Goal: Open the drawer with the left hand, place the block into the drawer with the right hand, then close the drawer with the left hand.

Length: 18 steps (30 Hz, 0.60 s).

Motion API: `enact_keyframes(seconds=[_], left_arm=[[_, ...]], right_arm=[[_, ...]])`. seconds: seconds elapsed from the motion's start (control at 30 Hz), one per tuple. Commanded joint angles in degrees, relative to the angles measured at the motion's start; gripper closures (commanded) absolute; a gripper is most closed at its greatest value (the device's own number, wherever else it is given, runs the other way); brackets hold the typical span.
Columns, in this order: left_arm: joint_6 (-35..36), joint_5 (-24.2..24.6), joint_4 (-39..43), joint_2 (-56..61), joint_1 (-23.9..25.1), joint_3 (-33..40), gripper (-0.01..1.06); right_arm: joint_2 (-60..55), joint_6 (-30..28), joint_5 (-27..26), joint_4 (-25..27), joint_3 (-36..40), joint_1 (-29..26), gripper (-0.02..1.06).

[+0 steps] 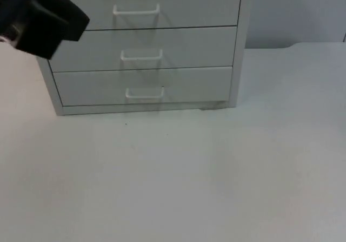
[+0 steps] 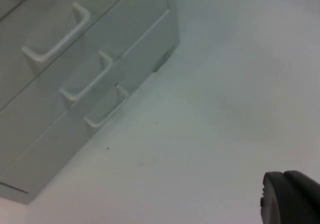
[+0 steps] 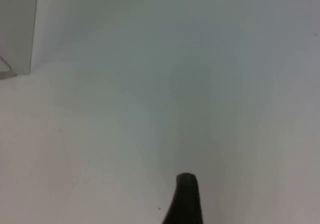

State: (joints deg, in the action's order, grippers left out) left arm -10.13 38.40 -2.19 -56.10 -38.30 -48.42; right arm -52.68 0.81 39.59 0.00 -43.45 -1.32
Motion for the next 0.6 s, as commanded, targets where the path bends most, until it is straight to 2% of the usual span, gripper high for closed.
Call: enact_keyframes(seconds=[0.0,0.1,0.23,0.33,0.57], left_arm=[[-1.0,1.5,-1.8,2.1,-0.2,0.2,1.05],[-1.0,3.7,-3.3,7.2,-0.2,0.3,1.05],[-0.8,3.7,-4.2,12.0,-0.2,2.3,1.05],[1.5,3.9,-4.2,16.6,-0.2,5.4,1.05],[4.3,6.5,-4.0,23.8,-0.2,7.2,1.05]], right_arm=[[0.3,-0.4,-0.4,0.3,0.1,-0.1,0.4],[0.3,-0.4,-0.4,0.3,0.1,-0.1,0.4],[0.3,-0.4,-0.4,0.3,0.1,-0.1,0.4],[0.3,-0.4,-0.4,0.3,0.1,-0.1,0.4],[0.6,-0.4,-0.4,0.3,0.1,-0.1,0.4]])
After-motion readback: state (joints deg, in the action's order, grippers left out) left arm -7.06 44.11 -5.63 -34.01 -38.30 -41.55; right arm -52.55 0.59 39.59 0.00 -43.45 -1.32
